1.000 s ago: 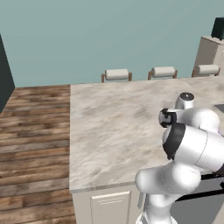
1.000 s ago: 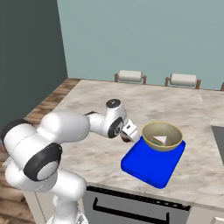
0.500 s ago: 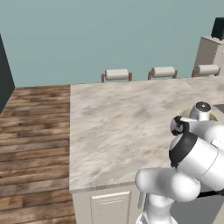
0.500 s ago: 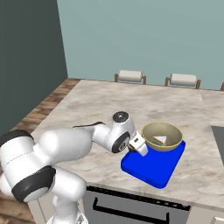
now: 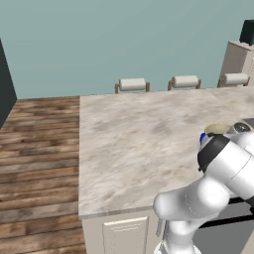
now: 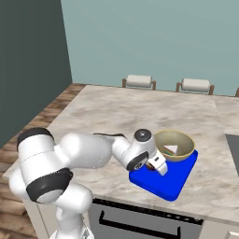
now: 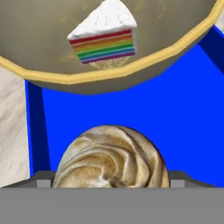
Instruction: Place the bowl with cake and the cupcake onto the tray.
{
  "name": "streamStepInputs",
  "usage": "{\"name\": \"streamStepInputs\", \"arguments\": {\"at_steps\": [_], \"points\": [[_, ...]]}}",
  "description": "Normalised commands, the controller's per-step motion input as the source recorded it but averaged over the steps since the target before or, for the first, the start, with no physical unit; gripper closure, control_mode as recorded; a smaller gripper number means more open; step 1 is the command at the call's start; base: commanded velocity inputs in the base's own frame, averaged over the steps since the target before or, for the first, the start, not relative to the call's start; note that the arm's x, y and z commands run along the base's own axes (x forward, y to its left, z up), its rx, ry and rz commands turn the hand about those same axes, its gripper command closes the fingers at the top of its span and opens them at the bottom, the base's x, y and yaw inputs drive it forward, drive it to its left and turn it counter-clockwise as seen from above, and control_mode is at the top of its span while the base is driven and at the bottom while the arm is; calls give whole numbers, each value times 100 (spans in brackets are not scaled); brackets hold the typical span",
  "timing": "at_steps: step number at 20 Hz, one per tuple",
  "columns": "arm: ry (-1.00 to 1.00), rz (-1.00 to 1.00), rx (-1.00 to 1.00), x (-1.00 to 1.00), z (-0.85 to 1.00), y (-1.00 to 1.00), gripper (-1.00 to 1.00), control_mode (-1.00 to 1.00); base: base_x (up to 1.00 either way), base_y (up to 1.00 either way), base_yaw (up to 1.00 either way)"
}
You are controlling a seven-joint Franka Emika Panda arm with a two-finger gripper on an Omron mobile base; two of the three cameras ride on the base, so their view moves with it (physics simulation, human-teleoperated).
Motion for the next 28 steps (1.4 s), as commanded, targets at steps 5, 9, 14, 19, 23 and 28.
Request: {"name": "streamStepInputs", "arguments": {"at_steps": [5, 9, 14, 19, 23, 28], "points": [[0, 1, 4, 0, -12, -7, -100, -100, 0, 0, 0], [0, 0, 0, 0, 0, -1, -100, -100, 0, 0, 0], [1, -1, 0, 1, 10, 0, -100, -100, 0, 0, 0], [1, -2, 0, 0, 13, 0, -100, -100, 0, 0, 0], [1, -1, 1, -12, 31, -6, -100, -100, 0, 0, 0], [0, 0, 6, -62, 70, -31, -100, -100, 0, 0, 0]]}}
